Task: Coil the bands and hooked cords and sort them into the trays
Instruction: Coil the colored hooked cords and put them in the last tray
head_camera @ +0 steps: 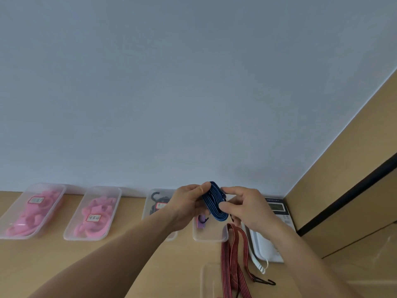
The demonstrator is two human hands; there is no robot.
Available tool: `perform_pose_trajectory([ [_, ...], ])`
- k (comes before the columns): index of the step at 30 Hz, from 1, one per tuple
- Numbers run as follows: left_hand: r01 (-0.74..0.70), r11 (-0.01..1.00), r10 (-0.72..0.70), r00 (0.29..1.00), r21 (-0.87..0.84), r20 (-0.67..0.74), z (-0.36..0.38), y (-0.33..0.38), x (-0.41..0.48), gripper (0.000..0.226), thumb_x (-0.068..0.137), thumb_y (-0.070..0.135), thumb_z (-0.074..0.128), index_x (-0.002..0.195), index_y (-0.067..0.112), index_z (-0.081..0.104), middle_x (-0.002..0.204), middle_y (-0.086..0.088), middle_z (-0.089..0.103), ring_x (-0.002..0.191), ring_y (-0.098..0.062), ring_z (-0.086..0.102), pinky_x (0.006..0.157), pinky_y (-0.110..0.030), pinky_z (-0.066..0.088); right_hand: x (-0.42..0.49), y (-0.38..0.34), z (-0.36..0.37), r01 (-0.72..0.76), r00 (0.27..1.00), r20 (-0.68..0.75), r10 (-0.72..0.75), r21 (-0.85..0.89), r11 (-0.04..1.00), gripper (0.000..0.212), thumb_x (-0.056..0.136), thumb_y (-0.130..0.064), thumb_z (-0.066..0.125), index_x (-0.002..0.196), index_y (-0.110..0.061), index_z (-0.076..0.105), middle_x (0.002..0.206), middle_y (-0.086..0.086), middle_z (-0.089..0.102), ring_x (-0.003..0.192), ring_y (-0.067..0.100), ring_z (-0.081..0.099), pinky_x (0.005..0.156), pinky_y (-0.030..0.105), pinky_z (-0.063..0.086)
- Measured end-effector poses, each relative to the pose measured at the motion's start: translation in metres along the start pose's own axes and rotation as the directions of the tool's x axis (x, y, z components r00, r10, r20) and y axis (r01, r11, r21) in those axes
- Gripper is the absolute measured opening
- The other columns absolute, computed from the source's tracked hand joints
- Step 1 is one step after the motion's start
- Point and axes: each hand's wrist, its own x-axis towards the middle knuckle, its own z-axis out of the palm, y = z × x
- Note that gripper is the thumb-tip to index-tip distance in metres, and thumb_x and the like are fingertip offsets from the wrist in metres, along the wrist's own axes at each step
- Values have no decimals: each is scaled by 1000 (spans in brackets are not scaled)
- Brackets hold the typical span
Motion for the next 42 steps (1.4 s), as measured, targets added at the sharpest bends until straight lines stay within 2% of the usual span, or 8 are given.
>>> perform_pose_trajectory([
  [4, 12, 932, 57, 982, 362, -180, 0, -17, 36, 26, 99, 20, 49, 94, 1, 66, 92, -19, 70, 84, -30, 64, 85, -50, 54, 33, 20, 2, -66, 994, -100, 52, -150, 986, 41, 81, -25, 70, 122, -28, 65, 55, -2, 68, 45, 10, 60, 50, 17, 47],
  [6, 39, 583, 173, 970, 812, -171, -10, -28, 44, 19, 96, 18, 45, 93, 16, 63, 97, -11, 62, 93, -23, 58, 82, -39, 50, 48, 33, 6, -100, 985, -163, 57, -267, 958, 35, 78, -28, 70, 114, -26, 70, 68, -5, 71, 61, 11, 65, 59, 23, 51],
  [9, -34, 29, 150, 988, 999, 29, -28, -51, 53, 38, 94, 29, 46, 128, 15, 57, 135, -1, 55, 130, -23, 45, 105, -36, 39, 65, 55, 19, -152, 980, -179, 91, -364, 919, 27, 75, -26, 69, 99, -14, 74, 87, 2, 74, 79, 20, 67, 68, 31, 52],
  [14, -147, -366, 55, 982, 919, 179, -39, -78, 70, 67, 97, 44, 40, 154, 11, 26, 163, -3, 19, 152, -22, 5, 122, -38, 13, 89, 80, 49, -182, 980, -154, 125, -446, 876, 15, 74, -23, 66, 79, -9, 66, 73, 4, 67, 69, 22, 62, 52, 27, 36],
  [24, -200, -272, 88, 969, 941, 231, -52, -94, 83, 46, 96, 22, 43, 138, 6, 50, 162, -6, 24, 151, -19, 15, 122, -32, 15, 102, 105, 85, -186, 981, -150, 124, -530, 828, 21, 90, -24, 58, 107, -12, 56, 100, 10, 68, 91, 29, 65, 69, 33, 48],
  [29, -219, -189, 149, 957, 957, 248, -51, -97, 87, 41, 95, 25, 48, 129, 5, 58, 155, -3, 34, 147, -14, 20, 116, -24, 22, 93, 113, 97, -219, 968, -189, 163, -327, 920, 38, 89, -19, 63, 125, -15, 52, 108, 8, 69, 98, 28, 64, 79, 33, 51],
  [36, -199, -161, 145, 964, 967, 223, -51, -100, 86, 36, 95, 23, 48, 125, 7, 59, 153, -2, 36, 141, -16, 34, 107, -33, 41, 97, 114, 96, -123, 989, -130, 67, -490, 863, 18, 94, -15, 52, 111, -11, 54, 115, 7, 54, 99, 26, 57, 76, 32, 43],
  [42, -170, -322, 192, 951, 931, 241, -53, -101, 83, 44, 91, 25, 49, 132, 9, 57, 153, -4, 42, 149, -28, 23, 119, -39, 23, 100, 118, 89, -56, 998, -63, 22, -604, 795, 21, 95, -19, 52, 116, -15, 52, 118, 2, 52, 103, 21, 56, 78, 30, 44],
])
